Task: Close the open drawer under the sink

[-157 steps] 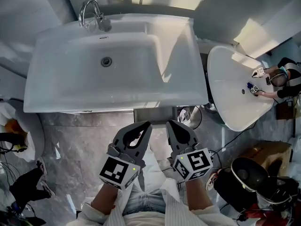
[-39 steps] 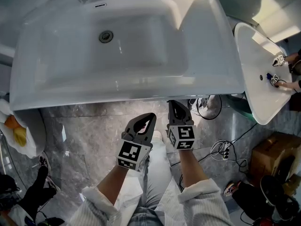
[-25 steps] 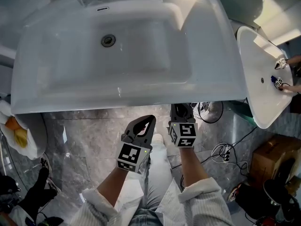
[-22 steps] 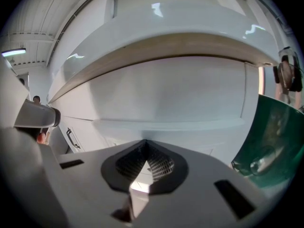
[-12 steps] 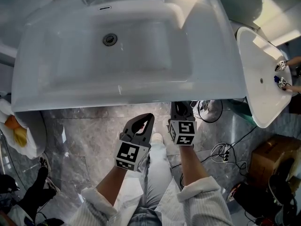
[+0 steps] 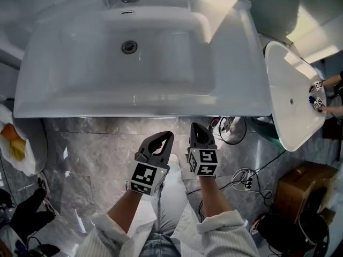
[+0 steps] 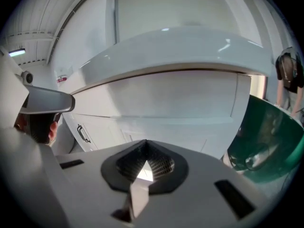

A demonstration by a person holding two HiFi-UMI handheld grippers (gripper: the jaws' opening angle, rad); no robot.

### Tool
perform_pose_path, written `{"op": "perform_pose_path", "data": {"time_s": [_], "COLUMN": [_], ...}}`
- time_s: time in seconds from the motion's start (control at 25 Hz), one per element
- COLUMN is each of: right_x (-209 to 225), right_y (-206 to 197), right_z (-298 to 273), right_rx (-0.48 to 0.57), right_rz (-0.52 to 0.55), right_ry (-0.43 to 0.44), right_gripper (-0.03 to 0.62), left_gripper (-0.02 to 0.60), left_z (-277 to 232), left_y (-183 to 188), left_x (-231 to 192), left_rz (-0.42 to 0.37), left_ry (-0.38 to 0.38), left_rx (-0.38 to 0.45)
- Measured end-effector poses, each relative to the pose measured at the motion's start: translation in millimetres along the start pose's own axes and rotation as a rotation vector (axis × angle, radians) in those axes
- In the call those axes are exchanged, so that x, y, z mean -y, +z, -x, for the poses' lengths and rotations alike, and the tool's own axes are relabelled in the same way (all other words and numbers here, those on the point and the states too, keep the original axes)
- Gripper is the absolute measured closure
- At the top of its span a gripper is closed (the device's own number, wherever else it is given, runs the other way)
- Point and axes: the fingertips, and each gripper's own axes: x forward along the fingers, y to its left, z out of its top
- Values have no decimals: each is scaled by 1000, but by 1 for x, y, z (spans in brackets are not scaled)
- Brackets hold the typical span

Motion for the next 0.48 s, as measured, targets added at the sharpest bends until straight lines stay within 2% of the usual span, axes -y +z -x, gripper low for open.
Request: {"op": "perform_pose_path", "data": {"time_s": [0.48], "right_x": [-35], "right_y": [54], "right_z": [71], "right_rx": [50], "right_rz": [-34], "right_ry": [89], "right_gripper": [584], "left_gripper": [563], "left_z": [27], "left_y": [46], "left_x": [32], "left_rz": [-19], "left_ry": [6], "left_rx": [28]}}
